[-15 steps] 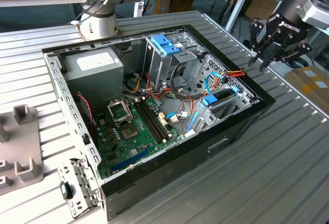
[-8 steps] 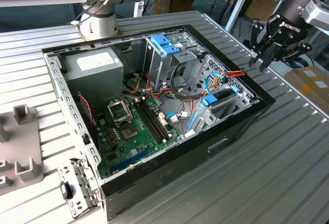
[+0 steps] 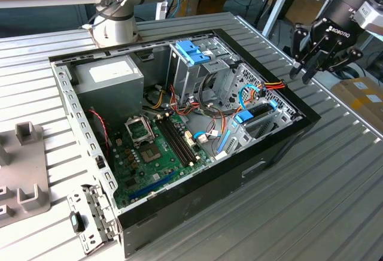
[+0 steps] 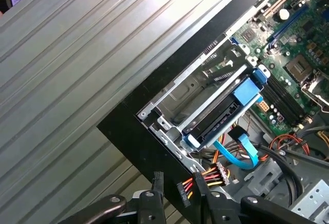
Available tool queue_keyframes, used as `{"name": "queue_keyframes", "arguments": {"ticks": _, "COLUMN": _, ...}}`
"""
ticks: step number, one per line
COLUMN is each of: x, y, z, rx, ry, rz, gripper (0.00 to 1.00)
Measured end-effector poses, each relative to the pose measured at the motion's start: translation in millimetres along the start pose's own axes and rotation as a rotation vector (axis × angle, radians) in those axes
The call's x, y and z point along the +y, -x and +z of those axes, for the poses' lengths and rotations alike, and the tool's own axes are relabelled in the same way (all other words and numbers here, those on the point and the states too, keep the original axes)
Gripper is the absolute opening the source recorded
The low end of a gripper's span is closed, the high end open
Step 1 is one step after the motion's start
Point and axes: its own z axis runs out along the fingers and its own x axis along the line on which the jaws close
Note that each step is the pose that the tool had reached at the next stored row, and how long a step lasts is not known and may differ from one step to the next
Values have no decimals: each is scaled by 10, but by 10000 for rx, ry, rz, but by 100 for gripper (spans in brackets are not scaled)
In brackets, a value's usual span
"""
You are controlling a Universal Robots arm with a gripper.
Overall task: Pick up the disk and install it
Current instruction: 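Insert the first disk wire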
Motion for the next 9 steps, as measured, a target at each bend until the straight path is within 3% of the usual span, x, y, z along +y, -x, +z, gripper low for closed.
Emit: {"name": "queue_keyframes", "arguments": {"ticks": 9, "x": 0, "y": 0, "z": 0, "rx": 30, "ry": 62, "rz": -906, "gripper": 36}}
